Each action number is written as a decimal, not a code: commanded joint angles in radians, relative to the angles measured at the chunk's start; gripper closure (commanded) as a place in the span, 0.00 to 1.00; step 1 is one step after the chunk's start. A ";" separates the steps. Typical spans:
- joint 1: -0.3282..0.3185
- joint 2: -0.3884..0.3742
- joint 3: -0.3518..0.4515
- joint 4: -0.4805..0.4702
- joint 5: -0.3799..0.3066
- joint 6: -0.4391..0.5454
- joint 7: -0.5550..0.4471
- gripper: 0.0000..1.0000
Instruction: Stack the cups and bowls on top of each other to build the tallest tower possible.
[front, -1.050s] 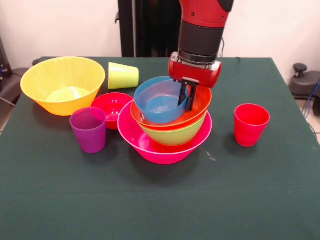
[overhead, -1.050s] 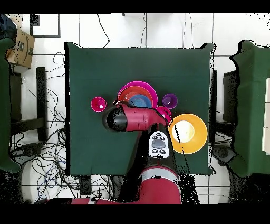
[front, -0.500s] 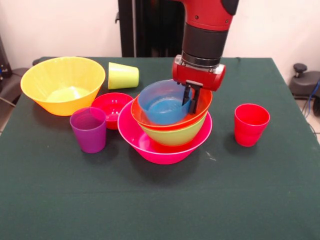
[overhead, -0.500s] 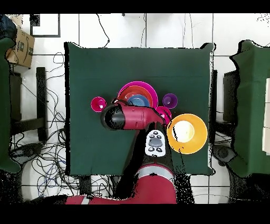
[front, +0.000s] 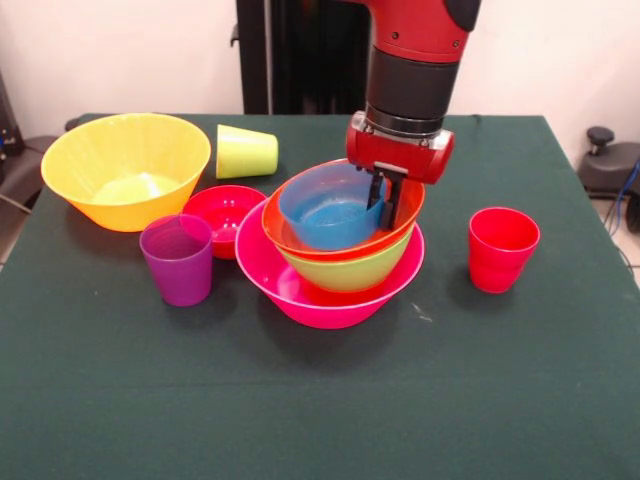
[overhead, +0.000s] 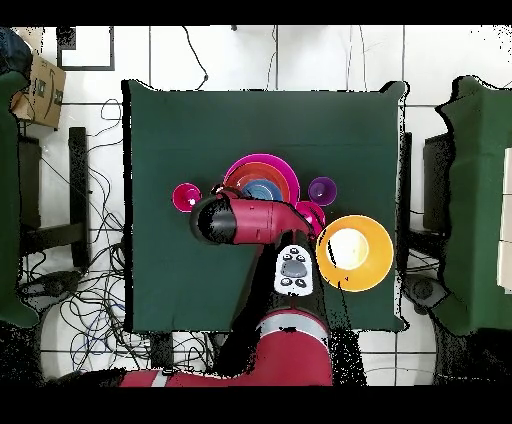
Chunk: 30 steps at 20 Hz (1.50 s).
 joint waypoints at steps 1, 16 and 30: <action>0.003 0.041 0.061 -0.042 0.030 -0.053 0.132 1.00; 0.012 0.046 0.045 -0.068 0.033 -0.031 0.124 0.00; -0.002 -0.072 0.053 -0.035 0.040 0.096 0.084 0.00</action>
